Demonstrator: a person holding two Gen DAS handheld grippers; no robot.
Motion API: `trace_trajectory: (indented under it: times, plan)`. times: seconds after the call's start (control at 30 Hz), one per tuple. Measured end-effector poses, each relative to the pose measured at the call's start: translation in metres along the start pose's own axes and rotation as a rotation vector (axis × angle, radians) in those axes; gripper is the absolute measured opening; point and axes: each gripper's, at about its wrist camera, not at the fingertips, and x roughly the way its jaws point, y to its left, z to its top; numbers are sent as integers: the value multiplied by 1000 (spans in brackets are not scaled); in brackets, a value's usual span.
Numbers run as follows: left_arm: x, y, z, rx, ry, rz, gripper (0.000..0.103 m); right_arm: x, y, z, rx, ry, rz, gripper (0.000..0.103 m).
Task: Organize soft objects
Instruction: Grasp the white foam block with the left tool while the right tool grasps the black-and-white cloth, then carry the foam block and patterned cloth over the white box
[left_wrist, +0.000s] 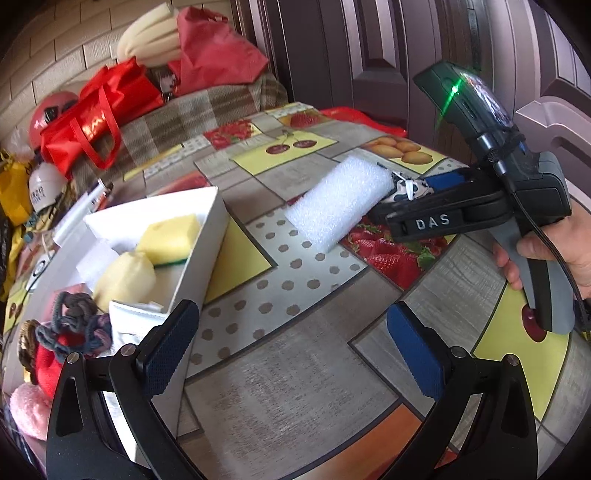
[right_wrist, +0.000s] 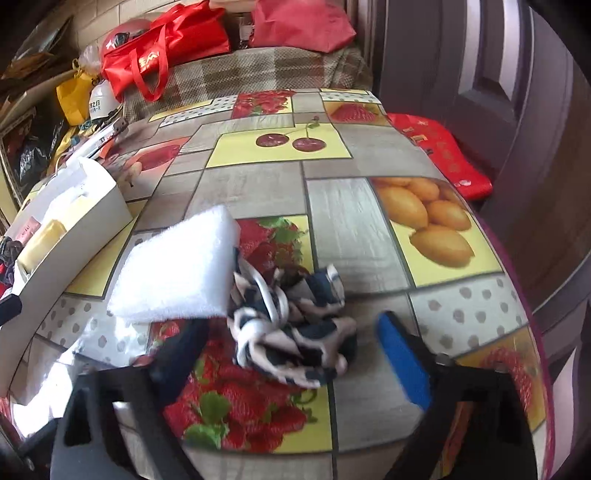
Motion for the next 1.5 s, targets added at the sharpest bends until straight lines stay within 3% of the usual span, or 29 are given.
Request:
trace_trajectory:
  times: [0.07,0.13,0.23,0.33,0.57,0.8,1.03,1.07,1.1,1.27,1.33,1.5]
  plan:
    - [5,0,1,-5,19,-10,103,1,1,1,-9,3,0,82]
    - [8,0,2,-8,33,-18,103,-1,0,2,-9,-11,22,53]
    - [13,-1,6,-19,42,-26,103,-6,-11,1,35,-33,83,48]
    - [18,1,14,-46,28,-39,103,-7,-24,0,102,-42,130,46]
    - [51,5,55,-91,-23,-94,103,-15,-57,-9,243,-68,152,46]
    - [100,-1,86,-68,67,-178,102,-16,-74,-12,325,-80,191,46]
    - [125,-25,88,48,172,-198,100,-15,-77,-12,327,-83,194,47]
    - [123,-28,88,60,159,-188,79,-15,-76,-12,326,-83,193,47]
    - [121,-30,88,69,151,-175,67,-15,-77,-12,326,-83,195,47]
    - [105,-43,83,139,86,-146,64,-17,-80,-13,345,-89,212,47]
    - [90,-49,79,167,24,-141,64,-17,-80,-13,353,-94,228,47]
    - [58,-40,70,76,-78,-155,64,-19,-76,-14,362,-113,247,47]
